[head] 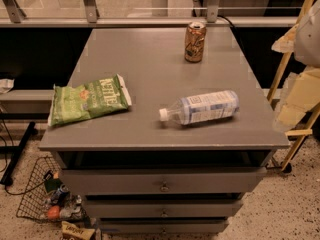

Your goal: Move orange can near blue plastic bottle

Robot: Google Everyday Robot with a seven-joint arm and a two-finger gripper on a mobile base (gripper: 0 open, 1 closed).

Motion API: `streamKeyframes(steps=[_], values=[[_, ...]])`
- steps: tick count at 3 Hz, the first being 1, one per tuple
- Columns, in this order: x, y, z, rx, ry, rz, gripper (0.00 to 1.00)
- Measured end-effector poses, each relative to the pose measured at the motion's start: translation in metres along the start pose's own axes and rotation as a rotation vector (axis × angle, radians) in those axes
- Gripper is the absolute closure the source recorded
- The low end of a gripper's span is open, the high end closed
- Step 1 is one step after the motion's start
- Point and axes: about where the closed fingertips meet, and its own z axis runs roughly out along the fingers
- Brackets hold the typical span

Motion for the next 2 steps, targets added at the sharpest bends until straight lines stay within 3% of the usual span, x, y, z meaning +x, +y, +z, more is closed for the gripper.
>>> streamKeyframes(steps=[1,2], values=[[-0.001,-0.002,0.0,0.007,-0.007,0.001,0.0],[-0.014,-0.041,0.019,0.03,-0.11,0.033,0.0]])
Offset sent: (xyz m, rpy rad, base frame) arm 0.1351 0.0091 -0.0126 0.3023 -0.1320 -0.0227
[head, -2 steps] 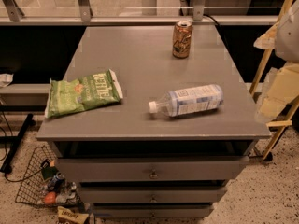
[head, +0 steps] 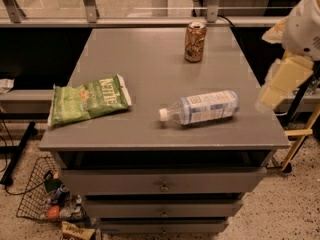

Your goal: Move orange can near blue plastic bottle

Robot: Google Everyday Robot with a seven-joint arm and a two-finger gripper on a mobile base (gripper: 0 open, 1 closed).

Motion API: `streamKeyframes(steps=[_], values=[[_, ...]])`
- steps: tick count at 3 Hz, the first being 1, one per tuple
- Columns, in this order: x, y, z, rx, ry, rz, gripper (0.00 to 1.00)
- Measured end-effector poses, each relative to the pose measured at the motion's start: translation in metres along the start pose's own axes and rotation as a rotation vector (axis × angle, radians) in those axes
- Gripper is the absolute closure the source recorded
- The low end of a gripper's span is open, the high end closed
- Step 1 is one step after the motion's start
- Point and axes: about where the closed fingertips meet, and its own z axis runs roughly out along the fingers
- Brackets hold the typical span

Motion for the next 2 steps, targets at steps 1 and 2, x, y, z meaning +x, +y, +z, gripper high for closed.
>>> streamKeyframes(steps=[1,2], values=[[-0.016,-0.057,0.041,0.02,-0.174,0.114,0.0],[-0.034,-0.1,0.084,0.034,-0.338,0.256,0.0]])
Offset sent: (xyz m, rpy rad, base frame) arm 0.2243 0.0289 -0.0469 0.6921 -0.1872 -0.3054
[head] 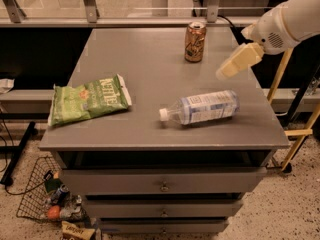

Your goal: Move orange can near blue plastic bottle

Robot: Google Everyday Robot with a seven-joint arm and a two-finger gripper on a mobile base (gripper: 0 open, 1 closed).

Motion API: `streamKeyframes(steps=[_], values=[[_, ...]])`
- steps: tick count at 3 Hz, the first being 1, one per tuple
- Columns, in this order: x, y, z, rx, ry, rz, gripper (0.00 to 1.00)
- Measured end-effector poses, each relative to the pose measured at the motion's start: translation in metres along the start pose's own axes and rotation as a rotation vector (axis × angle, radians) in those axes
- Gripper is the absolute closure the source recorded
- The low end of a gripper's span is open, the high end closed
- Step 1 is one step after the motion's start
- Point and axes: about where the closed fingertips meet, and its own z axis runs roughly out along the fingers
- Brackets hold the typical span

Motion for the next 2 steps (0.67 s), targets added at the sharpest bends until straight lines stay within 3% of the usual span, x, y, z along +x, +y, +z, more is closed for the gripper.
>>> streamKeyframes(steps=[1,2], values=[[-0.0077,-0.0183,0.0104,0.051,-0.05,0.019,0.0],[-0.0081,-0.0181,0.0098,0.052,-0.05,0.018,0.0]])
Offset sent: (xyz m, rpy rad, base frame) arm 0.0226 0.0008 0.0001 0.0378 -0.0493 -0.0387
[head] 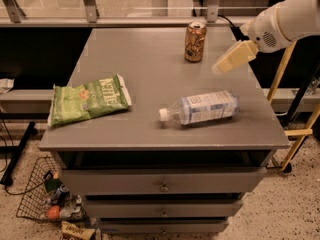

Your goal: Move orange can near blue plastic bottle

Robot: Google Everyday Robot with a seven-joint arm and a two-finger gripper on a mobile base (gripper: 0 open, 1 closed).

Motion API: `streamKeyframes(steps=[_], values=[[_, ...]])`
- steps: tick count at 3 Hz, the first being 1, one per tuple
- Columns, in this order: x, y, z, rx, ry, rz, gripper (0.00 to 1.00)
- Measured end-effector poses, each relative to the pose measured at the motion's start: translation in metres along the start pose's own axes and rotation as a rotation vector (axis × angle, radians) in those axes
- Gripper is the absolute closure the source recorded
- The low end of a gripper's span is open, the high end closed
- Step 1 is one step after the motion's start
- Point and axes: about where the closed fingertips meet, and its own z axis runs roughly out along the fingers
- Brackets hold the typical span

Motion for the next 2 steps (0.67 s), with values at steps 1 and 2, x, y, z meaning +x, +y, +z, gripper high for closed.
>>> streamKeyframes(steps=[1,2], values=[[-0.007,-0.01,0.01,0.036,-0.052,0.028,0.0],[-0.026,-0.035,0.034,0.112,-0.151,0.089,0.0]])
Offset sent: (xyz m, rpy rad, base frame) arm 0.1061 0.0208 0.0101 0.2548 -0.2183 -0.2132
